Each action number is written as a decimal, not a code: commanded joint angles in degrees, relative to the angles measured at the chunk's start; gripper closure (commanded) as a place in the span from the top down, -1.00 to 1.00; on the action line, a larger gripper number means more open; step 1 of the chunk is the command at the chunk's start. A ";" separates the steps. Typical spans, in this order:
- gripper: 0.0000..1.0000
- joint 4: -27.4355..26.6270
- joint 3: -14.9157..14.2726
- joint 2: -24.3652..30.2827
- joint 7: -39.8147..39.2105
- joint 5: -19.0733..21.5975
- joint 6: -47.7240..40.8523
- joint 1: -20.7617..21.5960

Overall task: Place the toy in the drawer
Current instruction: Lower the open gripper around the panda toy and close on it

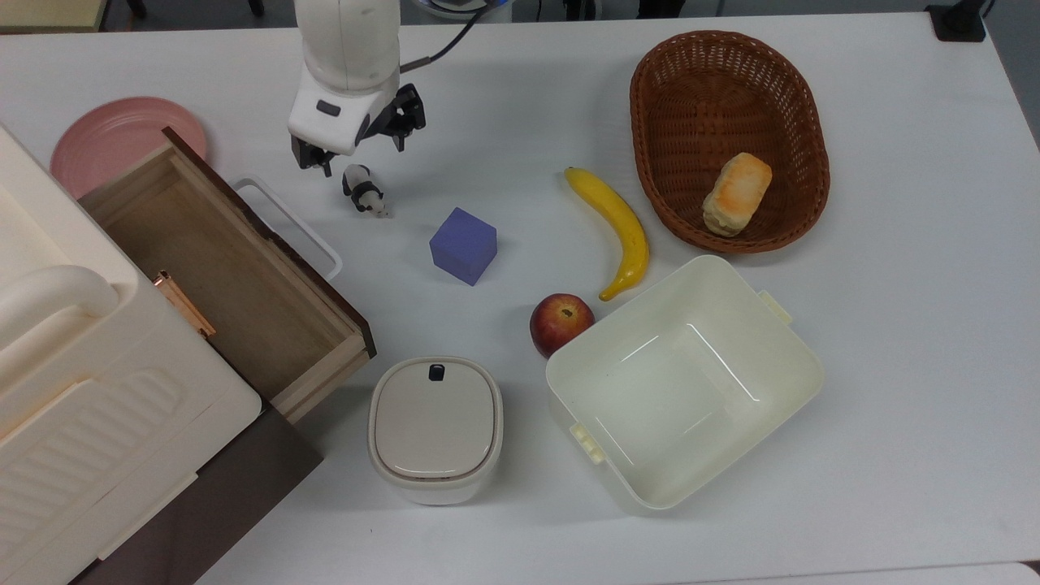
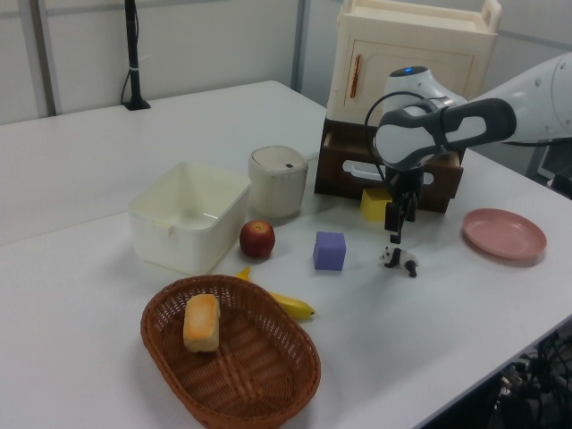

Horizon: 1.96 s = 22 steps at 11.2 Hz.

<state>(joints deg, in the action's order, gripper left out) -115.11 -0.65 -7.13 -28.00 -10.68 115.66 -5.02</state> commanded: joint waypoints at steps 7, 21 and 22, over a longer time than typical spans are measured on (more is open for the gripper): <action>1.00 -1.25 0.12 -2.80 3.92 -3.30 1.15 -1.48; -0.89 -0.64 0.12 -6.93 4.10 -6.11 1.24 -0.87; -0.89 -0.64 0.12 -6.93 4.10 -6.11 1.24 -0.87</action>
<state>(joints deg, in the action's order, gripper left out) -114.99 -0.43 -14.31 -25.35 -15.60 115.66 -6.41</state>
